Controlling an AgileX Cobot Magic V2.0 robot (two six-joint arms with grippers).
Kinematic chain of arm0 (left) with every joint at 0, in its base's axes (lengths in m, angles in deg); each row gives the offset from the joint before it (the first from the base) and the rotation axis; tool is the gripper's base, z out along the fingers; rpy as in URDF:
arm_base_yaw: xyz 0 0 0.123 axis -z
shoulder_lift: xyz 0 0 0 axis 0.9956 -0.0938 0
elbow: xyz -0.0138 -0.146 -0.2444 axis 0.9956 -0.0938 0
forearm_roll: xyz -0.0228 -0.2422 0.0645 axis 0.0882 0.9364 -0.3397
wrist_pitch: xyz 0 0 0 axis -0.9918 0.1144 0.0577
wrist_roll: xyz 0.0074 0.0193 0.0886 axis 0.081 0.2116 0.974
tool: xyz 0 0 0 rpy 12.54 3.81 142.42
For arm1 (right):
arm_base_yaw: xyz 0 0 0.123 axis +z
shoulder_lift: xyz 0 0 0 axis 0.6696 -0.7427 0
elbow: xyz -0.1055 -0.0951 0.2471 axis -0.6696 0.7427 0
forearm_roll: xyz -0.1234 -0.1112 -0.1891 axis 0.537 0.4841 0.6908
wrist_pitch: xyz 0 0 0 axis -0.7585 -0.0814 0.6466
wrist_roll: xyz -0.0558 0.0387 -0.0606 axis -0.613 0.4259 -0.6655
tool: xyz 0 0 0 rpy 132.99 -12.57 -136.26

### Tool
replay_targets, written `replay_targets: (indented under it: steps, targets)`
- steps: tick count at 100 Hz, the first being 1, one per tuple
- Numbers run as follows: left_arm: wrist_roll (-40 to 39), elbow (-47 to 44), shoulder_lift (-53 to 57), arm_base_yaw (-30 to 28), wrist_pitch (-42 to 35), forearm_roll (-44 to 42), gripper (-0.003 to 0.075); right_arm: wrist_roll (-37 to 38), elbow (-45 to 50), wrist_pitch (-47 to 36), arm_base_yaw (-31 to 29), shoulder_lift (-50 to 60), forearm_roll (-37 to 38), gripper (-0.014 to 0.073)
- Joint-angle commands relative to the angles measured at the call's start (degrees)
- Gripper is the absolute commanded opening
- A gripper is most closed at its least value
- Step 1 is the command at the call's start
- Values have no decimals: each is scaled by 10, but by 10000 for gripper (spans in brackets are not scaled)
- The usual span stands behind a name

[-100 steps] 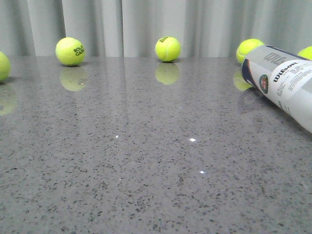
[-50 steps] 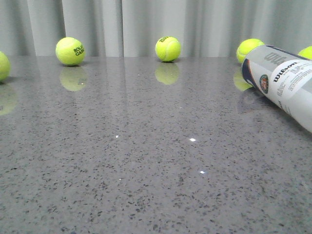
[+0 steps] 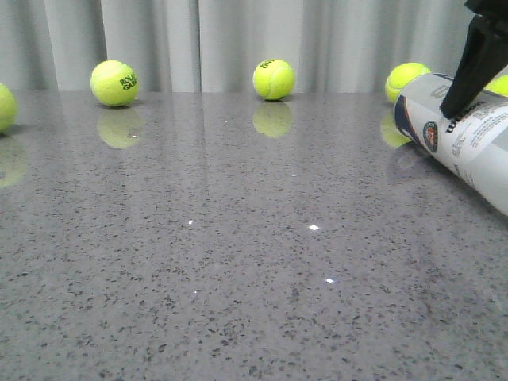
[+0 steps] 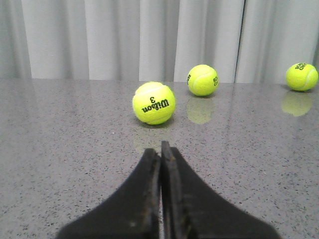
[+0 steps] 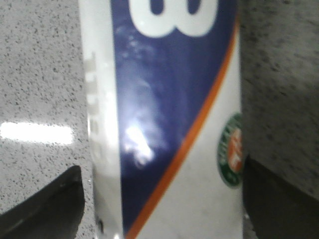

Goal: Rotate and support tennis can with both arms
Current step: 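Grasp the Wilson can with the right gripper and lift it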

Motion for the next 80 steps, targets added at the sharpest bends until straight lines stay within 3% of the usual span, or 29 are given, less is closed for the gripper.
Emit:
replay_targets:
  steps: [1,11,31,52,80]
  targets:
    - [-3,-25,20,-2,-47,1,-19,-33,-19,-13,-2,6,-52,631]
    - [-3,-25,20,-2,-47,1,-18,-42,-19,-12,-2,4,-63,590]
    - [-3,-25,20,-2,-47,1,-18,-75,-40,14,-1,4,-63,351]
    - [-3,-25,20,-2,-47,1,-19,-184,-110,45,39,4,-47,339]
    - [-3,-25,20,-2,-47,1,-18,-386,-173,-7,191,-1,62,339]
